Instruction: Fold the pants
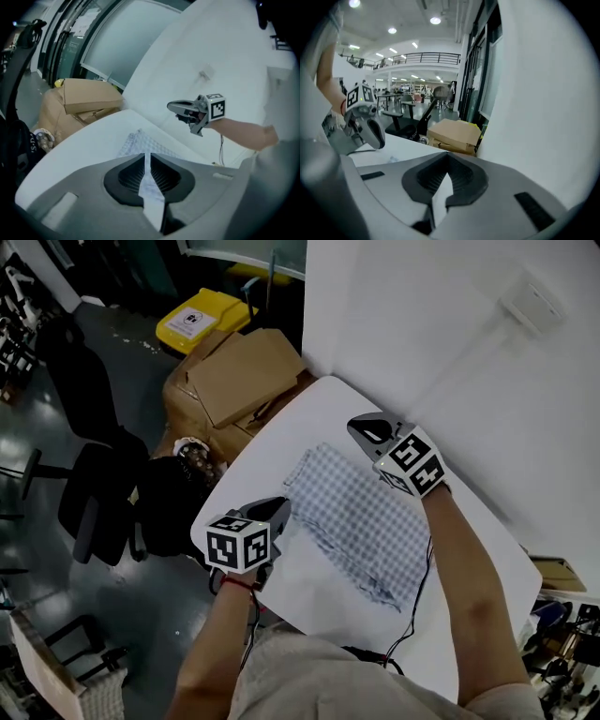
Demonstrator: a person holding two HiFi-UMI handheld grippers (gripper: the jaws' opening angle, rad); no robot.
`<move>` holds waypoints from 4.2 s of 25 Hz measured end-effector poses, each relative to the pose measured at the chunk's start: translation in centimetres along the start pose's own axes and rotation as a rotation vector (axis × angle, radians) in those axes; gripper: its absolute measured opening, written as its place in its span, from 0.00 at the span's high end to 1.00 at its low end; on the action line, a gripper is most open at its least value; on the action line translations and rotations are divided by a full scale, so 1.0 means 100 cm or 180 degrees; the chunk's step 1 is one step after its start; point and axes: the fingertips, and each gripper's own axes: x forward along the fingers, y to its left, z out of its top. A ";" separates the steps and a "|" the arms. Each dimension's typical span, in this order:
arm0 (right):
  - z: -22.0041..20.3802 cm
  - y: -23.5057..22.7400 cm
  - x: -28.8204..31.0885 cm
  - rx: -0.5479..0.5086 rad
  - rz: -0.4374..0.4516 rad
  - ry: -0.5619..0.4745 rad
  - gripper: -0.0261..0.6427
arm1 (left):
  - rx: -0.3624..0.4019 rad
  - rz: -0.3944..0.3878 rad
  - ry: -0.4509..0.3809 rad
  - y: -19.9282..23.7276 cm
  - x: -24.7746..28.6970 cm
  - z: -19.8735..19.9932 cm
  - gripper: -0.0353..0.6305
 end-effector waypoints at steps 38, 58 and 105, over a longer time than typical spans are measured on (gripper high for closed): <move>-0.318 0.131 -0.271 -0.2809 0.1036 0.1891 0.70 | 0.2411 0.0534 0.1451 -0.322 0.116 -0.249 0.67; -0.344 0.123 -0.241 -0.3193 0.1200 0.1922 0.92 | 0.2417 0.0905 0.1811 -0.287 0.128 -0.275 0.85; -0.181 0.141 -0.223 -0.1909 0.2339 0.3189 0.92 | -0.0084 -0.1806 0.1741 -0.230 -0.015 -0.162 0.87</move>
